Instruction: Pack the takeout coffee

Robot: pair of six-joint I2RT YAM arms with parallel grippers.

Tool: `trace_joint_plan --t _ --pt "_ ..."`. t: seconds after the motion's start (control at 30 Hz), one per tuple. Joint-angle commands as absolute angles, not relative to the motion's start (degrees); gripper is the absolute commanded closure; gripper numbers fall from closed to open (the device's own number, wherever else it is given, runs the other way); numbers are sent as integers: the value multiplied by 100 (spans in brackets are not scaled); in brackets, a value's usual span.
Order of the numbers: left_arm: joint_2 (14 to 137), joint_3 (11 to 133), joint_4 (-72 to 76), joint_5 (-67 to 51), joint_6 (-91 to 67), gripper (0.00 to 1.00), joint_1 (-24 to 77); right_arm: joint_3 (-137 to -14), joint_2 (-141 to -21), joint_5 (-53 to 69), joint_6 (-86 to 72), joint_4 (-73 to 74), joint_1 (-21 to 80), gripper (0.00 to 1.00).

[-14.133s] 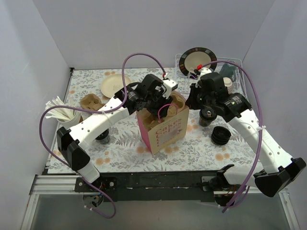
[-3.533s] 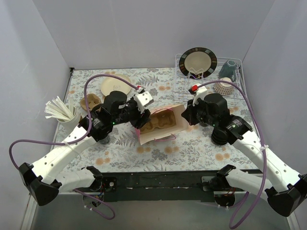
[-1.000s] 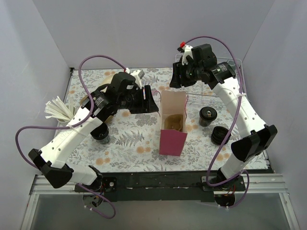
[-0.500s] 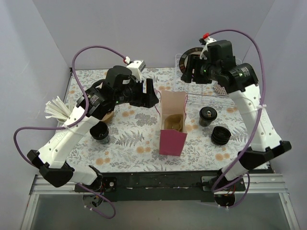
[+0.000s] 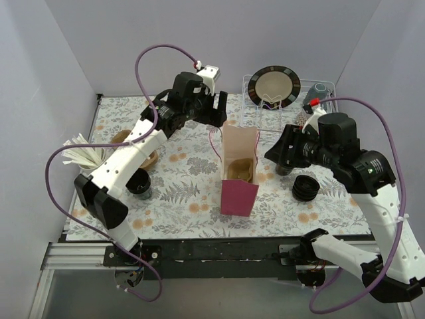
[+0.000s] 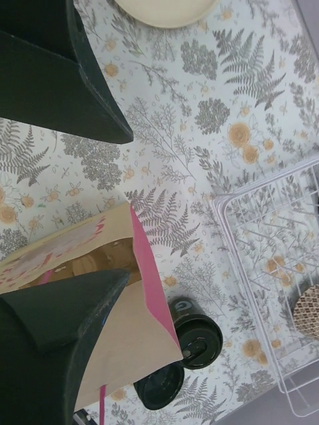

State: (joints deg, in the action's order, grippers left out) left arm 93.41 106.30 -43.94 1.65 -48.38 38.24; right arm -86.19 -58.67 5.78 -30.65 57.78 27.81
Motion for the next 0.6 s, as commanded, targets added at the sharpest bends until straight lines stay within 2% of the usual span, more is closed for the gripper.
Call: trace_joint_plan --t 0.0,0.3,0.4,0.57 --pt "9466 10855 -3851 -1026 -4615 26 3744 -8105 -5293 984 -3261 5239 2795 32" --pt "9536 10591 -3752 -2907 -3579 26 3744 -7541 -4931 905 -3314 5177 2804 34" --pt "9343 10179 -3691 -2779 -2762 27 3744 -7567 -4939 931 -3182 5150 2804 34" --pt "9632 10414 -3743 -2987 -2101 28 3691 -7629 -4887 1028 -2980 5168 2795 34"
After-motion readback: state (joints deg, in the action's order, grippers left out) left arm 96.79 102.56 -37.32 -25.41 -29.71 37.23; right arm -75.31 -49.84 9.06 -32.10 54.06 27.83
